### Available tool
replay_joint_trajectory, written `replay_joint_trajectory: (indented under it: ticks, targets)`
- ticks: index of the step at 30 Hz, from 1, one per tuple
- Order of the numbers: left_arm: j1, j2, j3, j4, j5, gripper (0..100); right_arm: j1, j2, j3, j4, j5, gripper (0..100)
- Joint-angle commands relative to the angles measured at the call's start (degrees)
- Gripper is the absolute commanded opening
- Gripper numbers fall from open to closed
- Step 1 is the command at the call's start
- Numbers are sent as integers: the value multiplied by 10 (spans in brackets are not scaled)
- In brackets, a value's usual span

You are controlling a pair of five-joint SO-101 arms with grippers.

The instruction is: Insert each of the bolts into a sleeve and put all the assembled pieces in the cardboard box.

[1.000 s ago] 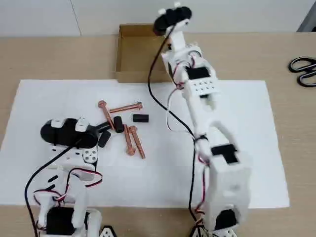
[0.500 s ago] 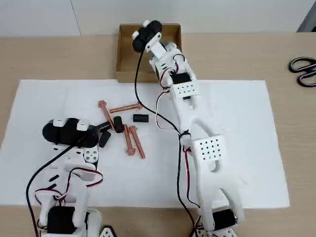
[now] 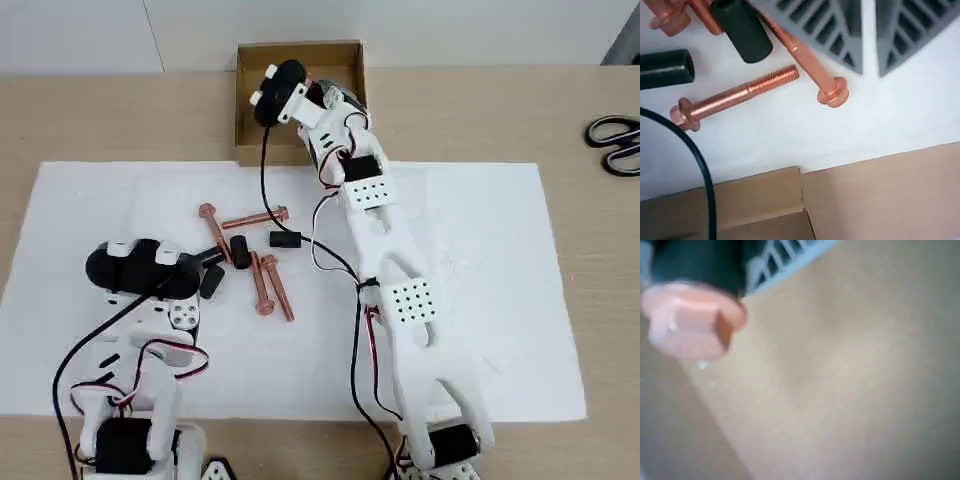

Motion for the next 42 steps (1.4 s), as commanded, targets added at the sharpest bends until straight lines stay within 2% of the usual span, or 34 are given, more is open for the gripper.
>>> replay_joint_trajectory:
  ticks: [1, 7, 16, 19, 22, 36, 38, 42]
  targets:
    - [-3, -1, -1, -16, -5, 7, -1, -4, -35, 34, 2, 109]
    - [-3, -1, -1, -16, -5, 7, -6, -4, -87, 76, 2, 58]
    - [-3, -1, -2, -16, -5, 7, -6, -4, -131, 76, 2, 55]
    - [-3, -1, -2, -16, -5, 7, -7, -5, -134, 80, 2, 82]
    - [-3, -1, -2, -16, -5, 7, -7, -5, -134, 130, 2, 134]
    - [-3, -1, -2, -16, -5, 7, -7, -6, -144, 160, 1, 137]
    - [-3, -1, -2, -16, -5, 7, -8, -6, -180, 217, -8, 137]
    - [-4, -1, -2, -14, -4, 7, -18, -49, -190, 393, -100, 137]
